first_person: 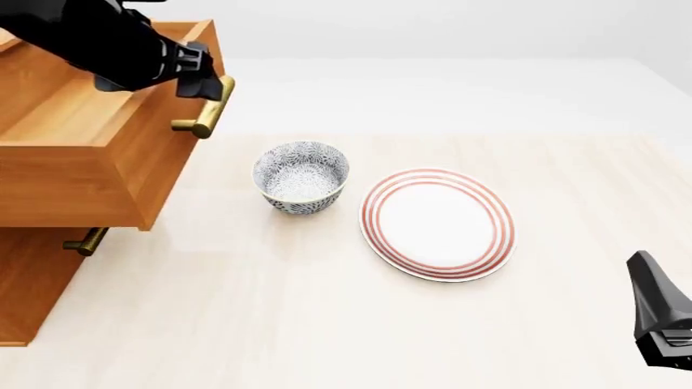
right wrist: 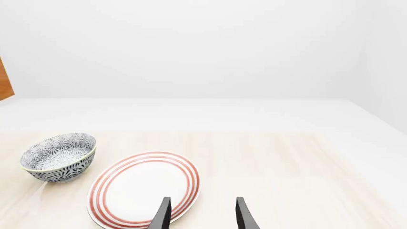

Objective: Open the top drawer of the cabinet.

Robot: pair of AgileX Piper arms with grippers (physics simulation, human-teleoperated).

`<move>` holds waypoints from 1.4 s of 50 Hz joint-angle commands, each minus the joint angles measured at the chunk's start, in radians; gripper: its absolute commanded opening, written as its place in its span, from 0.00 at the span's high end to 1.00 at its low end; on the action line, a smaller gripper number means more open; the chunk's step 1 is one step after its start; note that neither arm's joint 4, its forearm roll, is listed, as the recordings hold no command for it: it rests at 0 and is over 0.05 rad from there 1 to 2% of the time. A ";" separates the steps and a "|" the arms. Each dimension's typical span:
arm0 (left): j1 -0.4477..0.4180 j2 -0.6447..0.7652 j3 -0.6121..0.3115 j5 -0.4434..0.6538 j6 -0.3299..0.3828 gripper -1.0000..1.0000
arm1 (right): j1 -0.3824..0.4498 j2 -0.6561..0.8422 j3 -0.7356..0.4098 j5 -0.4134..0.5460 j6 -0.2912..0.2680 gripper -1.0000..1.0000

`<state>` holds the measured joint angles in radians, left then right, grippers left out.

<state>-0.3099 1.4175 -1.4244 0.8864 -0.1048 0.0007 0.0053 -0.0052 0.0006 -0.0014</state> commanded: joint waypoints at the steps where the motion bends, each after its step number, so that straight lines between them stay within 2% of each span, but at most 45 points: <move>1: -0.014 -0.045 -0.022 0.019 0.045 0.00 | 0.000 0.000 0.000 0.000 0.000 0.00; 18: 0.007 -0.060 -0.072 0.070 0.083 0.00 | 0.000 0.000 0.000 0.000 0.000 0.00; 33: 0.007 -0.082 -0.071 0.073 0.086 0.00 | 0.000 0.000 0.000 0.000 0.000 0.00; 70: 0.034 -0.149 -0.072 0.083 0.145 0.00 | 0.000 0.000 0.000 0.000 0.000 0.00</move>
<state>-0.2821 1.2893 -1.5006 0.9711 0.0253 0.0008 0.0053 -0.0052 0.0005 -0.0014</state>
